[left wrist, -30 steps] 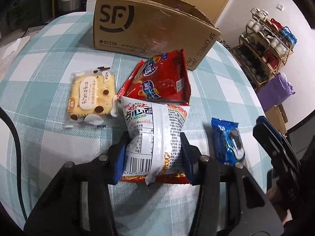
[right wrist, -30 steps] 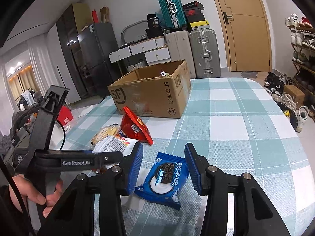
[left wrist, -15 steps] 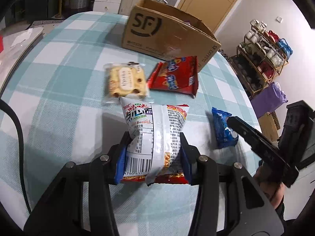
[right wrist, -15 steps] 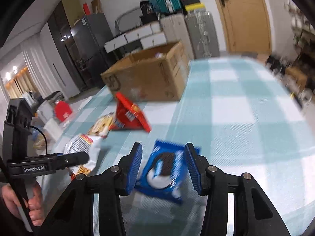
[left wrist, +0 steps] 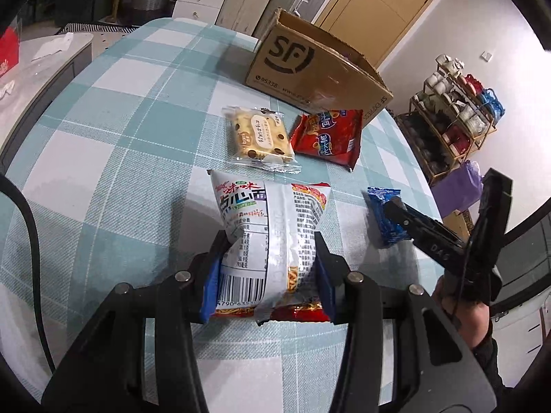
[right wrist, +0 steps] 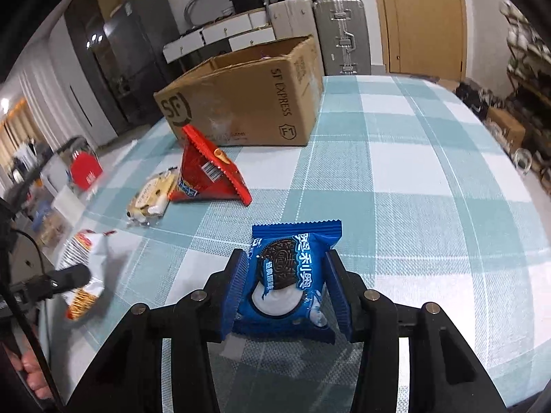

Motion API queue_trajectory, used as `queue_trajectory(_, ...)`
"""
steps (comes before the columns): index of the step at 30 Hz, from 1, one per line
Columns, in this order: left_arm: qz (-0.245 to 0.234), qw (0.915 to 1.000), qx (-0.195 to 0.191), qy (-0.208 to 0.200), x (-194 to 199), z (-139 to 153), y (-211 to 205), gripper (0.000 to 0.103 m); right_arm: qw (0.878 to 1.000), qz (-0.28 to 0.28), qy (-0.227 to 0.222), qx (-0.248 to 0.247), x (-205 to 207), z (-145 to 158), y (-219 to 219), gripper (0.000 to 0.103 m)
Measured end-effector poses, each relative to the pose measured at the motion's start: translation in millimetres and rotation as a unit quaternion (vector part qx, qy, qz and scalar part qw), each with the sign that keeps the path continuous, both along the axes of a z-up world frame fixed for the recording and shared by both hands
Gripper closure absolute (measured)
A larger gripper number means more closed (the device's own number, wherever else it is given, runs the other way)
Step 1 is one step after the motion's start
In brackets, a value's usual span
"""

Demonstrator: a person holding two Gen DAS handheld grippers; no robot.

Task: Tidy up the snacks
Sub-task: 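Lift both held packs and carry them toward the cardboard box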

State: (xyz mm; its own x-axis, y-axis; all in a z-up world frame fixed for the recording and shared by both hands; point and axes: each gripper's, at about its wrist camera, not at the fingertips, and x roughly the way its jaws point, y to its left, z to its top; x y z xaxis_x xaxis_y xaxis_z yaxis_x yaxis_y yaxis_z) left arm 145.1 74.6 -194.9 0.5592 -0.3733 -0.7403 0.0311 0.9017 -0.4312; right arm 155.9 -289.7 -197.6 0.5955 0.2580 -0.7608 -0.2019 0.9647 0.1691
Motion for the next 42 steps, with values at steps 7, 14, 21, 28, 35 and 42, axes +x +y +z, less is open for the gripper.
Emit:
queue_trajectory(7,0.004,0.9999,-0.015,-0.004,-10.6,1.0,14.6,0.060,0.999,0.017,0.006,-0.049,0.5,-6.8,15.4,0.057)
queue_trajectory(14,0.004,0.9996,-0.015,-0.023,-17.3,14.7,21.4,0.060,1.000,0.020,0.021,0.012,-0.5,1.2,7.9,0.058)
queue_trajectory(21,-0.021,0.9989,0.006,-0.041,-12.2,46.6,20.9,0.060,0.995,0.052,-0.010,0.080,-16.8,56.4,15.1,0.058)
queue_trajectory(28,-0.054,0.9953,0.031,-0.074,3.7,110.2,27.3,0.060,0.987,0.092,-0.055,0.116,-28.1,123.1,21.3,0.058)
queue_trajectory(35,-0.062,0.9875,0.086,-0.116,18.5,166.8,10.5,0.060,0.982,0.117,-0.100,0.110,-24.5,181.2,25.9,0.058)
queue_trajectory(42,-0.057,0.9784,0.130,-0.150,35.5,215.0,-15.4,0.060,0.977,0.142,-0.122,0.103,-4.0,233.2,24.5,0.058)
